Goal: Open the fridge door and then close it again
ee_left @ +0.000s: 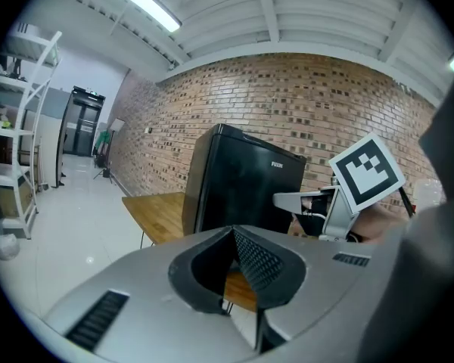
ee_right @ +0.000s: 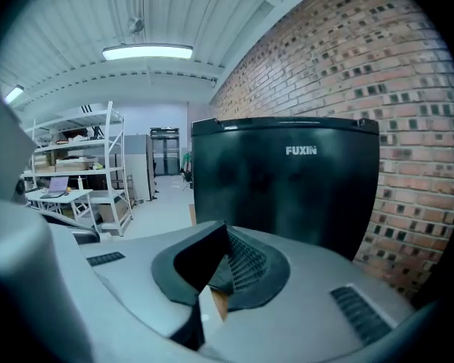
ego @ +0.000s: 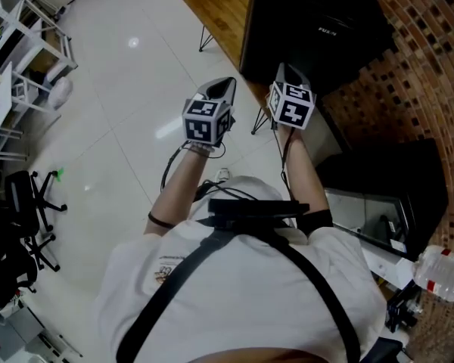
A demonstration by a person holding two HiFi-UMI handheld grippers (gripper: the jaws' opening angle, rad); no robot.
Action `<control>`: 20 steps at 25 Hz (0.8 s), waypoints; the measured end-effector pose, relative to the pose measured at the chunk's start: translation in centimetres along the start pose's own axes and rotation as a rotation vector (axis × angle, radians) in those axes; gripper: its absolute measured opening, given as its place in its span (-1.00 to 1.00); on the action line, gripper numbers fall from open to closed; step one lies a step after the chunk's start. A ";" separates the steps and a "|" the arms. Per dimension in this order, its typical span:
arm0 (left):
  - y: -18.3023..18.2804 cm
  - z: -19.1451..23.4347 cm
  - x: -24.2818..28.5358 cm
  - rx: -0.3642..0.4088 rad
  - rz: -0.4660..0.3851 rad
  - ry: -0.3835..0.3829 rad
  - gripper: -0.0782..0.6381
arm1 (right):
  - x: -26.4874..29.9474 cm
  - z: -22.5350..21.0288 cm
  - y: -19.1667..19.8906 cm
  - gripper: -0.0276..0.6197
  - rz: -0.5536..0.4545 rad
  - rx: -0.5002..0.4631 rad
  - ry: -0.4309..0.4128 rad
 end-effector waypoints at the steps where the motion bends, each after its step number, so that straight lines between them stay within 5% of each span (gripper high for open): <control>1: 0.4 -0.6 -0.3 0.000 -0.002 0.002 -0.78 | -0.9 -0.2 0.3 -0.94 0.001 0.003 -0.002; 20: 8.9 -13.8 -7.7 0.028 0.008 0.020 -0.78 | -18.6 -3.7 9.0 -0.92 -0.032 0.069 -0.087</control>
Point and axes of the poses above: the fingertips, and each gripper's own axes: x forward along the fingers, z to its left, y out of its underside, the point moved 1 cm from there along -x, backward along the fingers, and after that the axes turned 12 degrees about -x, right-handed, at the moved point
